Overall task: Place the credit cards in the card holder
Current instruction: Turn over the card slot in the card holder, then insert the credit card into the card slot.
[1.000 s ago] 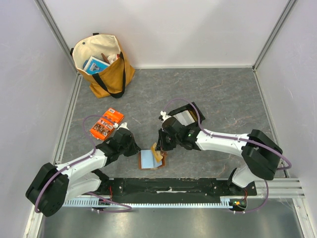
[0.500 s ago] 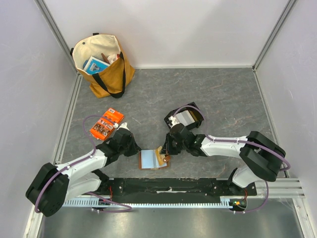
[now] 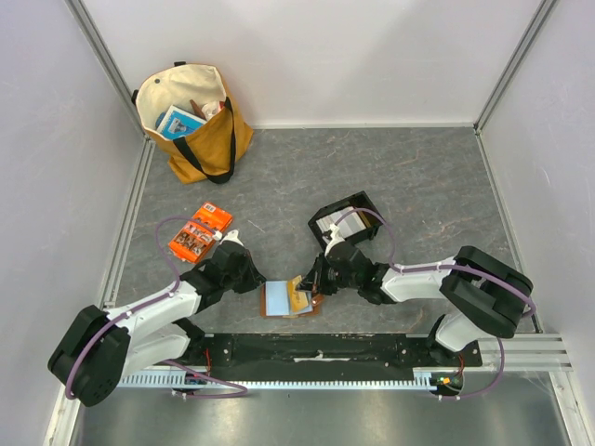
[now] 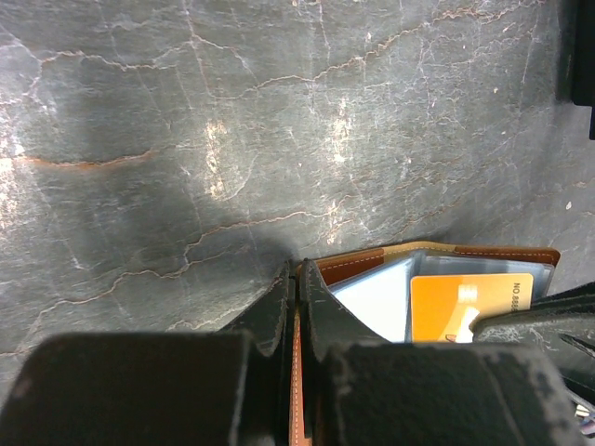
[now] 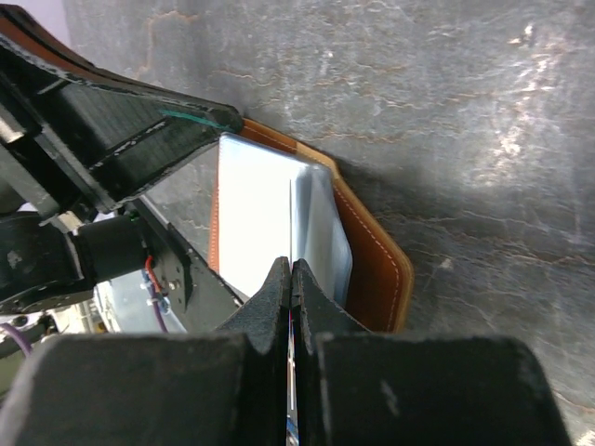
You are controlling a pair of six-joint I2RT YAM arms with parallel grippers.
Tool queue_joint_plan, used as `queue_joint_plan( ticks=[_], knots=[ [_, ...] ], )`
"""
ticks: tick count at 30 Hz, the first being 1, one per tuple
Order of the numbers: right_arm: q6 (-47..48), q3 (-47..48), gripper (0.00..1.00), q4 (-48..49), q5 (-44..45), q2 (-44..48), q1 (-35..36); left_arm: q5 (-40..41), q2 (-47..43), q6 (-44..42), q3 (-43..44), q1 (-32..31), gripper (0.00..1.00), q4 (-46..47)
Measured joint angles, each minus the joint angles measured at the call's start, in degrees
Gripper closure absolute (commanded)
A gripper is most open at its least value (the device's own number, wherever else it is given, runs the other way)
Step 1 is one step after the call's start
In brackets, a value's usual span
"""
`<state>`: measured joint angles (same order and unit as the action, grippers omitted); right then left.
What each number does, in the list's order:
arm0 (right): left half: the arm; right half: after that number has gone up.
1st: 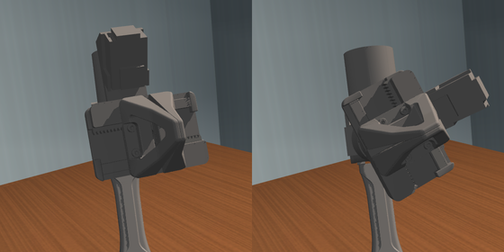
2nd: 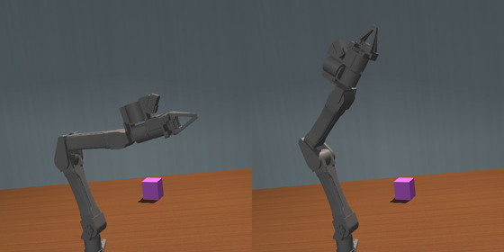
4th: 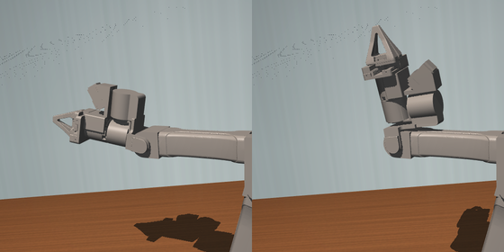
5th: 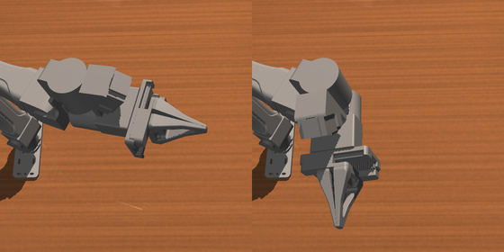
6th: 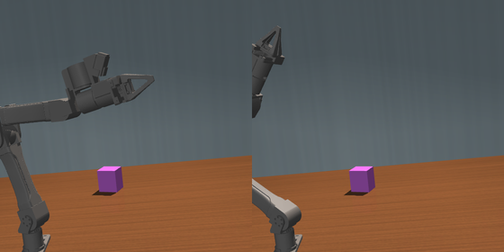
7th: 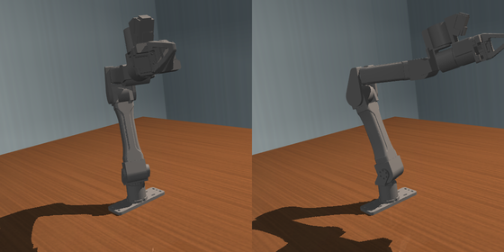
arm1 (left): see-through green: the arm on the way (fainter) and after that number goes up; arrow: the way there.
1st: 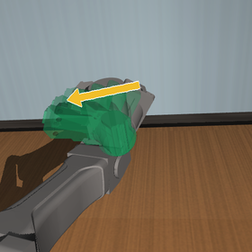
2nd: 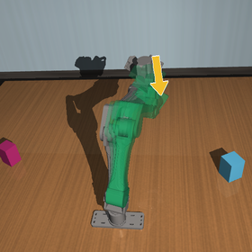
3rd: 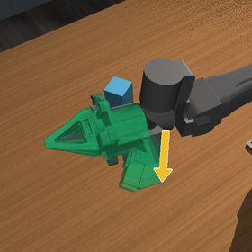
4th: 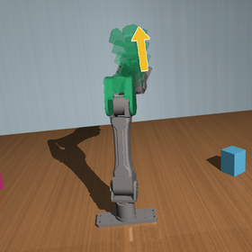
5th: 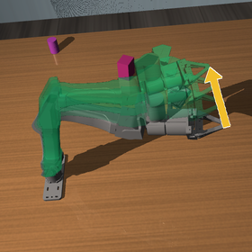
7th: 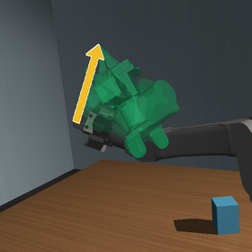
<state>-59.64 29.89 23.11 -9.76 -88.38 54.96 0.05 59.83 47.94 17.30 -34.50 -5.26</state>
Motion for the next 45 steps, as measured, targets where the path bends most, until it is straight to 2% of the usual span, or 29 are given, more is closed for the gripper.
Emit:
queue_joint_plan(
  ticks=[7, 23, 33, 45],
  knots=[
    [-3.08, -1.25, 1.00, 4.42, -0.85, -1.46, 0.17, 0.00, 0.00, 0.11, 0.00, 0.00, 0.98, -0.02],
    [-5.55, -4.39, 1.00, 4.22, 3.15, 0.74, 0.81, -0.02, -1.01, 1.55, -0.50, -0.02, 0.98, -0.63],
    [-7.37, -4.37, 1.00, 13.64, 0.61, -5.09, 1.16, -0.17, -0.17, 2.64, -0.50, 0.00, 0.98, 0.33],
    [-8.55, -4.39, 1.00, 18.69, 0.83, -8.37, 1.33, -0.15, 0.17, 3.56, -0.68, 0.02, 0.98, 1.25]
  ],
)
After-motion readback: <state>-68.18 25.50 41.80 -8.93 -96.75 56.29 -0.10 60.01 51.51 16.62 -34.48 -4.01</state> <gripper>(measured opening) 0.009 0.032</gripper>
